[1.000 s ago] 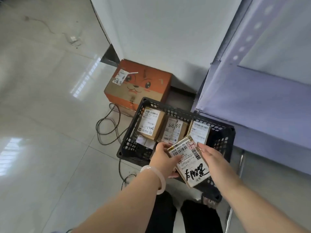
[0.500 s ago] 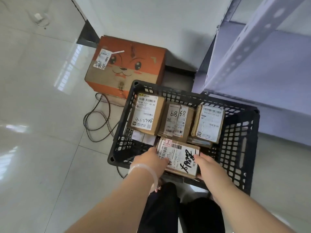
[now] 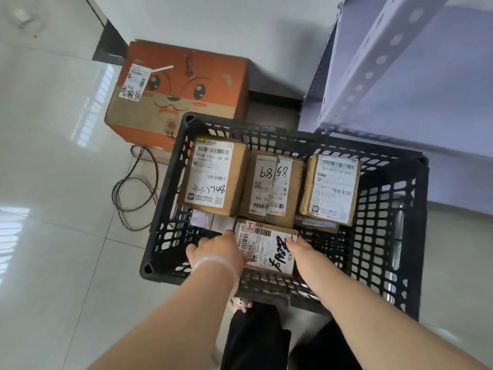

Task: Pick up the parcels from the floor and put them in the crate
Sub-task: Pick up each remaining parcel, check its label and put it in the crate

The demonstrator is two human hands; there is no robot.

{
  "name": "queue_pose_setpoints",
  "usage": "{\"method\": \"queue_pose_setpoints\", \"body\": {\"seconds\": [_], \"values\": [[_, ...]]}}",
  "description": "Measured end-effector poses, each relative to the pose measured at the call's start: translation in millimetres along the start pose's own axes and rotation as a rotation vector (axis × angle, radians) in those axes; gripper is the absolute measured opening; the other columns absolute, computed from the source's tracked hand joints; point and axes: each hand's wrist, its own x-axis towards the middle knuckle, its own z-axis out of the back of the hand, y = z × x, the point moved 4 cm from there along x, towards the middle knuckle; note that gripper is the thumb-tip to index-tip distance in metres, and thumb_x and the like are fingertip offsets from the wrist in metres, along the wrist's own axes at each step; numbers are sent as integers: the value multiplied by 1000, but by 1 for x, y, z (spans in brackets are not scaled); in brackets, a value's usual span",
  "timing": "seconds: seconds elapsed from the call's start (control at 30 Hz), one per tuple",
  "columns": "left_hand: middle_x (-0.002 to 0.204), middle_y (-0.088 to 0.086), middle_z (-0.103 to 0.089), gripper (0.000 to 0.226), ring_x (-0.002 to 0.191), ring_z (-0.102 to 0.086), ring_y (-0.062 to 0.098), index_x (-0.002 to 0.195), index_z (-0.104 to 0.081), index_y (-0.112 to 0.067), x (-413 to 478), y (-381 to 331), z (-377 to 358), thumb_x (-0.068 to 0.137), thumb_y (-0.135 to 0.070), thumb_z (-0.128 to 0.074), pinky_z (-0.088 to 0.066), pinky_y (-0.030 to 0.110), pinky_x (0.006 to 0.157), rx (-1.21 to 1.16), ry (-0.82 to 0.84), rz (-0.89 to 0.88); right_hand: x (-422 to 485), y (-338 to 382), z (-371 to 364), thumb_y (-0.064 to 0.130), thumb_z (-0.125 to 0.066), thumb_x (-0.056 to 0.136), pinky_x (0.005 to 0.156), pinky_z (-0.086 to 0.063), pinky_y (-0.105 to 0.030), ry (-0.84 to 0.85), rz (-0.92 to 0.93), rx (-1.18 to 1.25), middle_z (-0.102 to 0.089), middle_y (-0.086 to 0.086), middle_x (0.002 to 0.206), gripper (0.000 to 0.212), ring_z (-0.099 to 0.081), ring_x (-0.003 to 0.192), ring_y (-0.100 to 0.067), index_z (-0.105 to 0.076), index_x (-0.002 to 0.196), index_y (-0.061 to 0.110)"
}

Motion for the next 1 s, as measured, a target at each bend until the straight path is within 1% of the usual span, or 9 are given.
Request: {"method": "queue_pose_setpoints", "body": {"seconds": [0.2, 0.3, 0.37, 0.43, 0.57, 0.7, 0.8, 0.9, 1.0], "values": [[128, 0, -58, 60, 118, -52, 26, 140, -32, -34, -15, 12, 17, 87, -53, -49, -43, 46, 99, -147, -43, -17, -27, 4, 24, 50, -32, 99, 111, -24, -33, -115, 112, -28, -38, 1, 153, 54, -34, 141, -21, -31, 149, 29], [119, -1, -63, 49, 96, -62, 21, 135, -40, -39, -44, 15, 48, 88, -49, -45, -56, 39, 78, -344, -203, -47, -63, 20, 46, 50, -32, 99, 112, -27, -36, -155, 173, -24, -46, -1, 146, 50, -40, 136, -21, -40, 144, 28], [125, -4, -60, 44, 79, -63, 10, 136, -43, -35, -72, 7, 72, 93, -44, -46, -53, 25, 60, -566, -220, -114, -95, 38, 63, 51, -33, 99, 114, -30, -42, -189, 237, 8, -47, 0, 145, 50, -41, 135, -20, -42, 143, 28], [134, -6, -55, 44, 79, -61, 5, 139, -42, -31, -106, -7, 99, 96, -39, -46, -46, 17, 54, -744, -214, -216, -132, 57, 82, 54, -34, 96, 113, -32, -47, -210, 306, 58, -48, 2, 144, 52, -43, 133, -20, -45, 140, 29], [124, -10, -58, 43, 80, -62, 8, 138, -44, -30, -186, -44, 158, 96, -38, -46, -55, 17, 63, -912, -236, -442, -220, 83, 128, 54, -39, 95, 111, -33, -49, -300, 454, 223, -54, 3, 137, 33, -48, 127, -20, -59, 111, 34], [138, -4, -53, 45, 123, -53, 23, 139, -44, -30, -277, -102, 205, 96, -40, -47, -42, 32, 101, -932, -216, -664, -313, 86, 181, 47, -36, 98, 115, -29, -46, -470, 579, 224, -43, 2, 149, 51, -40, 137, -21, -45, 141, 21], [135, -8, -50, 45, 130, -45, 17, 140, -43, -28, -348, -155, 225, 96, -40, -46, -30, 24, 105, -905, -172, -822, -385, 71, 228, 37, -40, 100, 115, -29, -44, -565, 636, 293, -42, -3, 149, 46, -39, 138, -22, -43, 142, 17], [142, -9, -46, 46, 132, -45, 20, 140, -43, -28, -419, -204, 233, 96, -41, -45, -28, 37, 116, -899, -111, -980, -460, 43, 277, 34, -46, 98, 113, -31, -43, -694, 742, 402, -48, -3, 143, 41, -43, 134, -22, -48, 137, 20], [142, -11, -48, 49, 131, -46, 20, 138, -44, -33, -492, -245, 231, 92, -49, -46, -31, 45, 114, -848, -98, -1100, -522, 7, 323, 33, -40, 100, 114, -31, -44, -814, 790, 440, -47, -5, 145, 42, -42, 135, -23, -47, 139, 17]]}}
